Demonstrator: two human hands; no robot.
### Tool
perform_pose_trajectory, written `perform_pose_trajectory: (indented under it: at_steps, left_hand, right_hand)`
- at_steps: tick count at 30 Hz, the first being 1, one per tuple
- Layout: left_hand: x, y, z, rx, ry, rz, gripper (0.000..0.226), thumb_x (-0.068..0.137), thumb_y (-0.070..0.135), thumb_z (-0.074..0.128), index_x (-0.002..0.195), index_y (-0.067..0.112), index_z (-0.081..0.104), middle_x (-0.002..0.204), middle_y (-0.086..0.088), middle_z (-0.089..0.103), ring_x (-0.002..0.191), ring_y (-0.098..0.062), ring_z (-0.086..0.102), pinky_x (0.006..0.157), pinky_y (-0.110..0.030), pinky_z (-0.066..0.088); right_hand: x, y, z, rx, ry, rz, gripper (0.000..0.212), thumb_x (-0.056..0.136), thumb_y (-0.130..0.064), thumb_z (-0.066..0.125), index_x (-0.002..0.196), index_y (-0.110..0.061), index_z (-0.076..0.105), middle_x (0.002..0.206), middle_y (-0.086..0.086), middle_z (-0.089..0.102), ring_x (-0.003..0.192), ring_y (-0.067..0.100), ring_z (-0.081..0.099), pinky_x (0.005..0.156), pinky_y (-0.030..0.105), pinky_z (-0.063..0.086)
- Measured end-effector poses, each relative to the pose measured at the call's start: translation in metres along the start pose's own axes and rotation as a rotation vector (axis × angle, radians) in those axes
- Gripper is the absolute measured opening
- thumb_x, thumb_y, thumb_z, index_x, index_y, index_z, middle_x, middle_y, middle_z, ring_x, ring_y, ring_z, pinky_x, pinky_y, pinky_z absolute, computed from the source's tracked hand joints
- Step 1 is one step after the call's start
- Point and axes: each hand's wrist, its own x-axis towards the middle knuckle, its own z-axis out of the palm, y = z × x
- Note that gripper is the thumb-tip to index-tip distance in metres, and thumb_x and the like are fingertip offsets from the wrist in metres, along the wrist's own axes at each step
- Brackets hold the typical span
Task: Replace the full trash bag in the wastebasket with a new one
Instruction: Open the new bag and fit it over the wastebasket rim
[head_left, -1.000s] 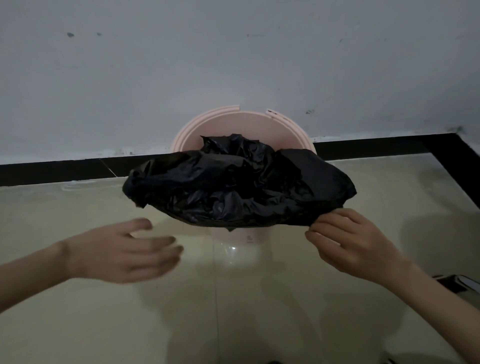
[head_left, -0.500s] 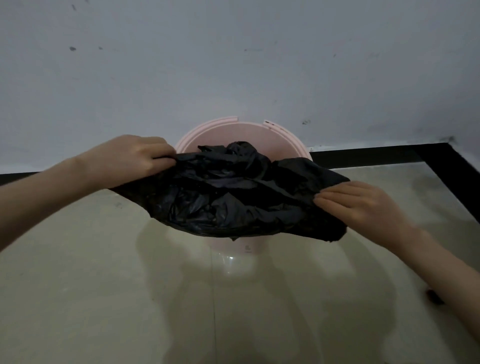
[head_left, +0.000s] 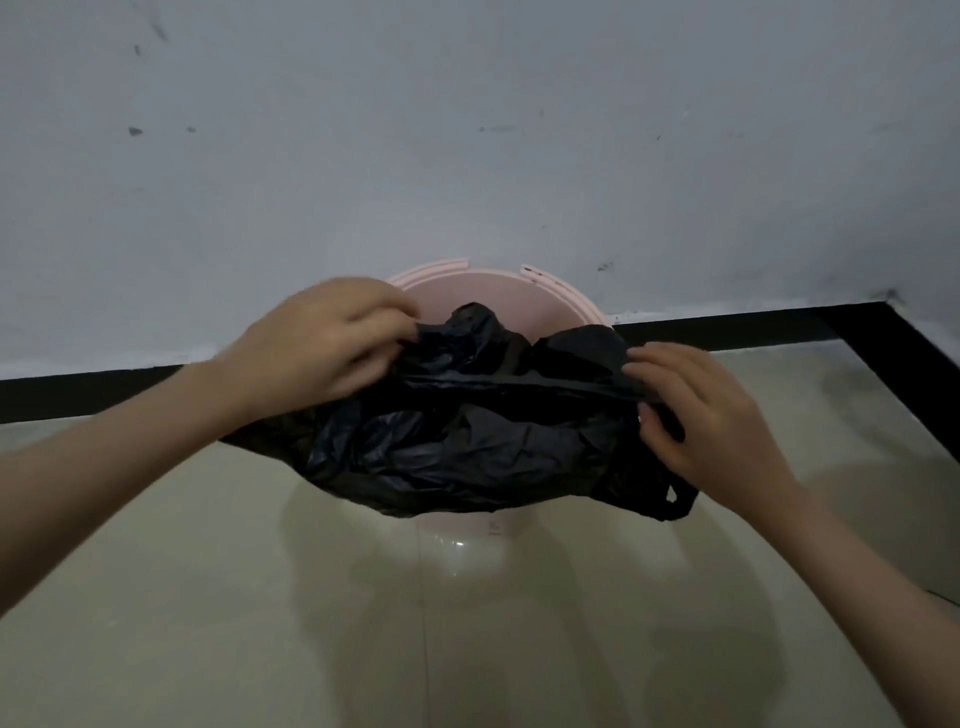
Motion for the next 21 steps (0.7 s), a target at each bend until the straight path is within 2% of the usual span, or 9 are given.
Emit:
perform_pose_trajectory:
  at_steps: [2,4,6,7,9,12,14,18,21]
  left_hand:
    - [0.025,0.012,0.01,-0.028,-0.113,0.204,0.023,0.089,0.023,0.049,0.099,0.007,0.061,0.111,-0.016,0.063,0.099,-0.028,0.055,0.083,-0.036,0.045]
    - [0.046,0.017,0.023,-0.035,-0.271,0.313,0.028,0.085,0.032,0.052,0.104,0.012,0.057,0.112,-0.012,0.063,0.098,-0.029,0.058,0.076,-0.038,0.051]
    - [0.061,0.015,0.032,-0.021,-0.359,0.359,0.029,0.079,0.032,0.061,0.1,0.015,0.052,0.096,-0.008,0.067,0.081,-0.029,0.062,0.059,-0.032,0.05]
    - [0.067,0.013,0.036,-0.011,-0.368,0.367,0.029,0.076,0.03,0.066,0.095,0.015,0.051,0.085,-0.007,0.067,0.071,-0.029,0.061,0.053,-0.028,0.043]
    - [0.077,0.012,0.041,-0.033,-0.385,0.341,0.029,0.073,0.026,0.07,0.086,0.014,0.047,0.072,-0.007,0.064,0.061,-0.029,0.058,0.048,-0.027,0.034]
    - [0.091,0.012,0.046,-0.018,-0.382,0.356,0.017,0.08,0.018,0.055,0.083,0.019,0.038,0.068,-0.014,0.061,0.057,-0.034,0.058,0.048,-0.035,0.046]
    - [0.1,0.006,0.048,0.132,-0.294,0.376,0.005,0.081,0.014,0.046,0.083,0.016,0.05,0.071,-0.014,0.064,0.06,-0.032,0.061,0.053,-0.039,0.052]
    - [0.127,-0.02,0.061,0.328,-0.177,0.31,0.022,0.078,0.01,0.043,0.078,0.013,0.064,0.079,-0.005,0.069,0.067,-0.025,0.064,0.052,-0.031,0.05]
    - [0.141,-0.036,0.084,0.439,-0.219,0.212,0.029,0.081,0.021,0.035,0.083,0.012,0.063,0.088,-0.001,0.067,0.082,-0.023,0.06,0.061,-0.034,0.046]
  right_hand:
    - [0.002,-0.003,0.0,-0.035,-0.059,-0.101,0.026,0.084,-0.016,0.061,0.107,-0.003,0.064,0.113,0.013,0.065,0.108,0.027,0.059,0.097,0.036,0.046]
    - [0.002,0.001,0.001,-0.036,-0.12,-0.11,0.027,0.084,-0.02,0.06,0.107,-0.006,0.063,0.111,0.012,0.067,0.103,0.025,0.062,0.091,0.033,0.05]
    - [0.003,0.006,0.001,-0.018,-0.146,-0.05,0.028,0.082,-0.02,0.06,0.107,-0.008,0.06,0.104,0.01,0.068,0.091,0.024,0.065,0.078,0.031,0.052]
    - [0.005,0.008,0.001,-0.003,-0.153,-0.015,0.028,0.08,-0.018,0.062,0.106,-0.009,0.059,0.098,0.009,0.069,0.085,0.025,0.066,0.071,0.03,0.054]
    - [0.01,0.009,0.002,0.016,-0.164,0.026,0.024,0.078,-0.013,0.064,0.102,-0.01,0.059,0.087,0.01,0.07,0.074,0.027,0.066,0.062,0.032,0.055]
    - [0.021,0.016,0.004,0.018,-0.125,0.036,0.011,0.083,-0.013,0.053,0.091,-0.008,0.059,0.073,0.009,0.065,0.062,0.027,0.061,0.051,0.038,0.052]
    - [0.032,0.026,0.006,0.024,-0.075,0.069,0.011,0.084,-0.01,0.049,0.087,-0.007,0.06,0.071,0.01,0.064,0.06,0.027,0.059,0.05,0.037,0.05]
    - [0.062,0.052,0.015,-0.029,-0.041,0.075,0.022,0.081,-0.006,0.046,0.082,-0.005,0.068,0.083,0.012,0.069,0.068,0.03,0.066,0.057,0.032,0.054]
    - [0.082,0.07,0.031,-0.088,-0.131,0.085,0.022,0.074,0.002,0.054,0.088,-0.003,0.07,0.087,0.015,0.069,0.075,0.034,0.065,0.061,0.037,0.055]
